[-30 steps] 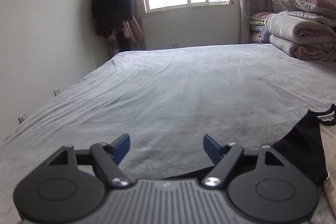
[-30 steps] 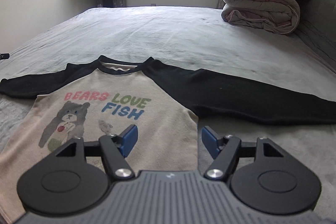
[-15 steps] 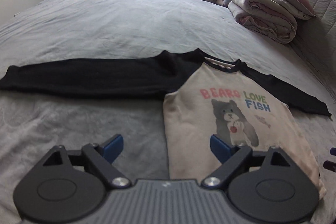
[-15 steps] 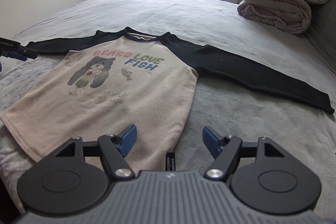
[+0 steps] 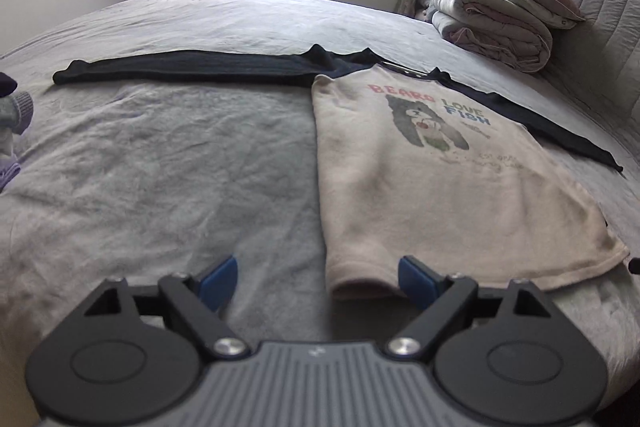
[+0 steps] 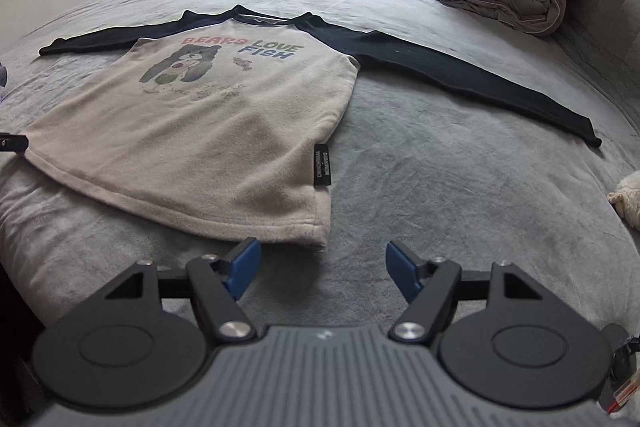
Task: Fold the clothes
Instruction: 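Release the sweatshirt and lift both grippers away from it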
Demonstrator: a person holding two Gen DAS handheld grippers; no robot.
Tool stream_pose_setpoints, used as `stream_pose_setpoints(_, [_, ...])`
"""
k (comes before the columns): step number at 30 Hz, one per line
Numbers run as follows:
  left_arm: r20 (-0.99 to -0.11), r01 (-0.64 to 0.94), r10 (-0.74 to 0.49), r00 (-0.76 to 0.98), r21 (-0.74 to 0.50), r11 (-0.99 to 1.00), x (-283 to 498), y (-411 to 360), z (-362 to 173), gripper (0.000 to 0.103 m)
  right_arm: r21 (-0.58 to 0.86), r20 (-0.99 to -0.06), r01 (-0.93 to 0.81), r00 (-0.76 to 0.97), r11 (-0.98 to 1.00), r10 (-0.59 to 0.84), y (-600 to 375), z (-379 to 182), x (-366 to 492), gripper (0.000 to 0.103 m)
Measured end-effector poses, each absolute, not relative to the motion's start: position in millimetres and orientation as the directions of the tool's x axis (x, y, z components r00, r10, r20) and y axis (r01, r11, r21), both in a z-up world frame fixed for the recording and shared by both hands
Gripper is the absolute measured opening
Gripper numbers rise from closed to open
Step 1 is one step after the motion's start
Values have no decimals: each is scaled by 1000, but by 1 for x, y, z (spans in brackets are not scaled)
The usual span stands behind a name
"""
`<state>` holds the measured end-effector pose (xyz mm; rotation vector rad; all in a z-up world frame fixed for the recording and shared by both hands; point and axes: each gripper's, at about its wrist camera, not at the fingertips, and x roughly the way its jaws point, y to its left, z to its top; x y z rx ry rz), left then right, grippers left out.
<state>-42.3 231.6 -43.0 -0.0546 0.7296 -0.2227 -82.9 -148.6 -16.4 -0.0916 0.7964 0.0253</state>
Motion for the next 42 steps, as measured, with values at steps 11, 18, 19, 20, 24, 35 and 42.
stream_pose_setpoints(11, [-617,195,-201,761,-78,978,-57,239,-48,68,-120,-726,13,681,993,-97,-148,-31,-77,73])
stream_pose_setpoints(18, [-621,150,-179,763,-100,984,-47,232,-52,58,-7,-717,95,693,995,-71,-163,-34,-71,61])
stream_pose_setpoints(19, [-624,146,-173,762,-94,985,-46,230,-52,54,9,-716,99,695,995,-62,-163,-35,-71,57])
stream_pose_setpoints(20, [-625,152,-175,760,-91,984,-47,227,-52,46,25,-715,102,697,995,-53,-163,-35,-70,51])
stream_pose_setpoints(24, [-642,182,-226,733,-136,974,-46,220,-51,8,74,-708,95,707,993,-15,-161,-35,-70,23])
stream_pose_setpoints(35, [-617,96,-312,722,-358,929,-51,260,-3,3,160,-601,106,799,981,11,-165,12,-86,0])
stream_pose_setpoints(42, [-690,94,-321,648,-345,934,-39,255,-17,3,135,-667,123,745,983,-2,-169,-4,-79,0])
